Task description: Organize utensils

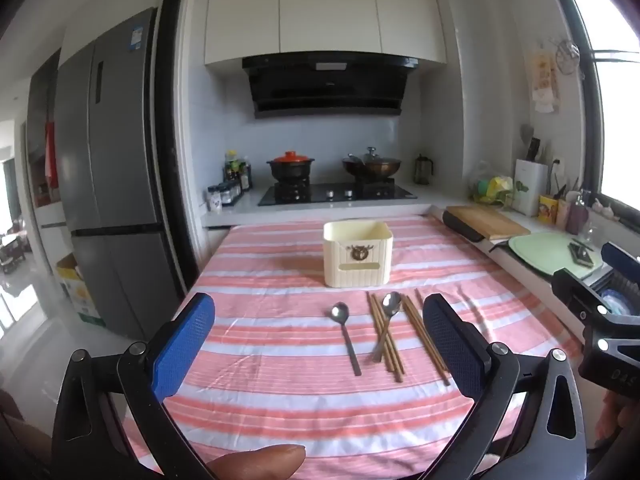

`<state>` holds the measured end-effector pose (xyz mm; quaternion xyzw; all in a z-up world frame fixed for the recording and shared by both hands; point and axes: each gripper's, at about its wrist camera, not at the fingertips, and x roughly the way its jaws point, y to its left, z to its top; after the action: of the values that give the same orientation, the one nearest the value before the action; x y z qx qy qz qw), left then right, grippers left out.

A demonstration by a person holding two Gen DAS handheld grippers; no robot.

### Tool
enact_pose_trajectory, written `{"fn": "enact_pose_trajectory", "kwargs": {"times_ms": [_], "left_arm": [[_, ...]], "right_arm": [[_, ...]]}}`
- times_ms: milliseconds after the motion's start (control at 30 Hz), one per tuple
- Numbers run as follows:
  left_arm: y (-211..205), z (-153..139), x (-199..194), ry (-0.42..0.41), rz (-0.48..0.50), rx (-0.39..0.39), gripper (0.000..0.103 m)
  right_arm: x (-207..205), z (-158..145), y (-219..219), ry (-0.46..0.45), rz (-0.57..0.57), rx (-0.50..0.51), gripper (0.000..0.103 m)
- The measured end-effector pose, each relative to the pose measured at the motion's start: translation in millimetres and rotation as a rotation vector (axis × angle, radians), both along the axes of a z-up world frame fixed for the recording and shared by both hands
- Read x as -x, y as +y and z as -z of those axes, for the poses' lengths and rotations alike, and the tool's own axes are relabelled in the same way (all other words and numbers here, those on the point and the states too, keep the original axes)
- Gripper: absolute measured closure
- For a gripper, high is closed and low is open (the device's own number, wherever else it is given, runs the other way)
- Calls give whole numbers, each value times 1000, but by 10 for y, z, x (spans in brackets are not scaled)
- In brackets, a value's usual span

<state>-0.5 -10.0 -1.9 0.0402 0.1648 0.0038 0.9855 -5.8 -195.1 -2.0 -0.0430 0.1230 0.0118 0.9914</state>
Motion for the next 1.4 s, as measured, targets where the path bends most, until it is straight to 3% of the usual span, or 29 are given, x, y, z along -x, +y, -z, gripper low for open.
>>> {"fn": "enact_pose_trajectory", "kwargs": {"times_ms": [133,400,500,667,1000,1400], "left_arm": [[149,-18,-38,25,16,65,0],[173,60,-336,98,46,93,0],[189,62,-367,84,40,85,0],[247,117,-434,112,31,112,0],[294,135,-463,114,-19,110,0],[234,124,-638,130,53,120,0]], "right_arm": [[10,19,-1,-34,0,-2,0],[-164,-96,43,30,19,-16,0],[-122,-82,-29,-12,49,-35,0],[-231,-9,-18,35,37,-51,0],[-399,74,72,44,-3,-22,0],[-506,58,-65,22,45,-55,0]]}}
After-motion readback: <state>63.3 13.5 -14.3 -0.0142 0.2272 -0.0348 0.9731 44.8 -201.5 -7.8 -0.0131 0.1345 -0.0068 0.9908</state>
